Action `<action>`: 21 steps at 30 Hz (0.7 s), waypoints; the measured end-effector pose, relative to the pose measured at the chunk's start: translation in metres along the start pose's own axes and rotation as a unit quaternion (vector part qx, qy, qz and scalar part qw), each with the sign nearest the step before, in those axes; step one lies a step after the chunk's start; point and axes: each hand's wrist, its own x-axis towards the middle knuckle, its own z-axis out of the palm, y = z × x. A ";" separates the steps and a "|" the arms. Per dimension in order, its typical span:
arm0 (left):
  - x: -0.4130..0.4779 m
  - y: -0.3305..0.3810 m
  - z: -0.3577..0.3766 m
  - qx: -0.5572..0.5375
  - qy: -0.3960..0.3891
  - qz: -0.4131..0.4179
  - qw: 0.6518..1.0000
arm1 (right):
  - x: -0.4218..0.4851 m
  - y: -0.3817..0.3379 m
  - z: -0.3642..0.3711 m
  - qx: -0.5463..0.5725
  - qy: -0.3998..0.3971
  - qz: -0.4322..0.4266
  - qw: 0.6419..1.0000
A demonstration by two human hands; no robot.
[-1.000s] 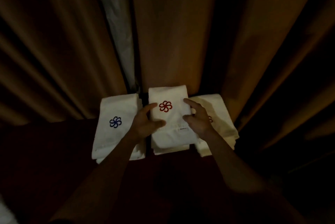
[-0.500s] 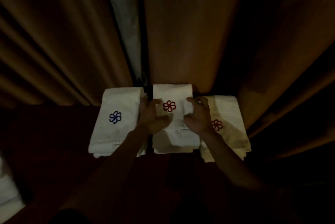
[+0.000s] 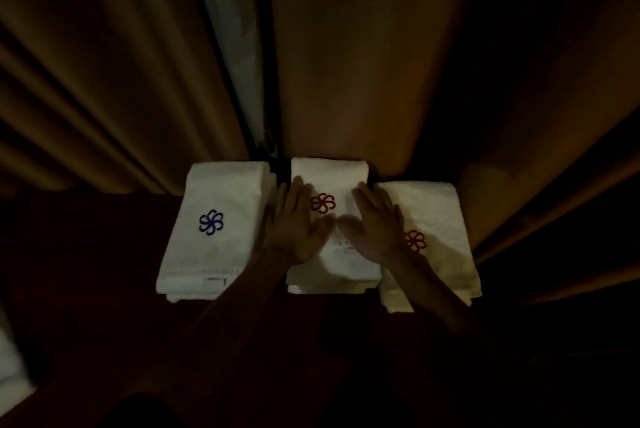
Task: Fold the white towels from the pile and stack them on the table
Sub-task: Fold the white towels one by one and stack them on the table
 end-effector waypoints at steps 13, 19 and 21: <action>0.034 0.003 -0.004 0.005 0.011 0.047 0.999 | 0.033 0.002 0.004 -0.040 0.004 -0.001 0.999; 0.041 -0.001 -0.002 0.028 -0.046 0.020 0.998 | 0.038 0.002 0.004 -0.077 -0.026 0.009 0.997; 0.041 0.000 -0.006 0.026 -0.055 0.018 0.998 | 0.038 -0.001 0.001 -0.064 -0.028 0.009 0.998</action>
